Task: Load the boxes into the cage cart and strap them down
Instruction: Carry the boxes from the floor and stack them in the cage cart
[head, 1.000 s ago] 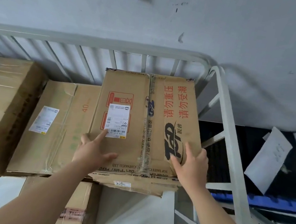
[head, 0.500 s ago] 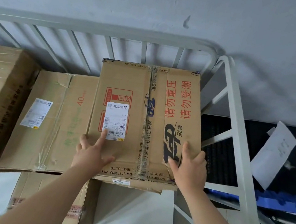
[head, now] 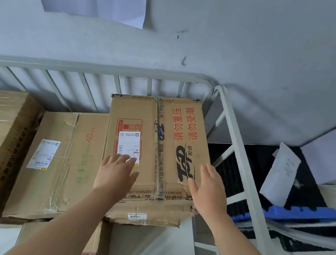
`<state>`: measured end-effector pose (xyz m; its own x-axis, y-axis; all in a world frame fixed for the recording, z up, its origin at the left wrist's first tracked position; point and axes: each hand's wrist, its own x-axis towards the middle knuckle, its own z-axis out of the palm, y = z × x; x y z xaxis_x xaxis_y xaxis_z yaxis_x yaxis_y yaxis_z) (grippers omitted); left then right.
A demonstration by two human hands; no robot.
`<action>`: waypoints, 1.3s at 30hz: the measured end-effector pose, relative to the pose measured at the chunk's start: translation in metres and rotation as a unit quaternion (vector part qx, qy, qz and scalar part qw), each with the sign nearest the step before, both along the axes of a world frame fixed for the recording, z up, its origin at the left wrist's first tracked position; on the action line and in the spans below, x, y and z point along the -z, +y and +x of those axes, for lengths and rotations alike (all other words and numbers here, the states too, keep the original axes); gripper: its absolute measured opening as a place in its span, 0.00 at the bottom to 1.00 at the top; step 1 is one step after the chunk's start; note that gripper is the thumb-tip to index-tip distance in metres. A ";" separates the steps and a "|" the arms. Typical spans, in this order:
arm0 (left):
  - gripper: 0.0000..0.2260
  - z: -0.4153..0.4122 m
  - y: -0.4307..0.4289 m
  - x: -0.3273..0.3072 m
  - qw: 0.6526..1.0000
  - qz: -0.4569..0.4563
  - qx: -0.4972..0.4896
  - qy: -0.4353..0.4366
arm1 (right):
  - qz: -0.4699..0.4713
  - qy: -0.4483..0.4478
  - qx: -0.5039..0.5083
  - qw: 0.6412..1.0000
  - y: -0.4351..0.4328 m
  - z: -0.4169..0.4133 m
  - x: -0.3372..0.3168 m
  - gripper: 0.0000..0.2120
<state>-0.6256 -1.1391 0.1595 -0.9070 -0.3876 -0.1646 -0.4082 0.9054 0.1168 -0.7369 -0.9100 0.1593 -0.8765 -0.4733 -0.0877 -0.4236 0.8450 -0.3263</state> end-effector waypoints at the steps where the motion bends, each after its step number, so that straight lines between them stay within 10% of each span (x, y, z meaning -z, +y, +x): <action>1: 0.20 0.002 0.004 -0.011 1.000 0.003 0.015 0.014 | -0.017 0.008 0.008 1.000 0.002 0.008 -0.012 0.19; 18: 0.21 0.117 0.167 -0.149 0.931 0.054 0.349 0.095 | 0.019 0.081 0.266 0.960 0.158 0.272 -0.143 0.27; 39: 0.21 0.407 0.641 -0.157 0.645 0.045 0.757 0.090 | 0.062 0.058 0.707 0.702 0.495 0.752 -0.153 0.27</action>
<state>-0.2181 -0.4986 0.3165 -0.2416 0.9697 0.0361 0.9645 0.2359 0.1186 0.0152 -0.4152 0.3119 -0.4667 0.8824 0.0598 0.8496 0.4661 -0.2469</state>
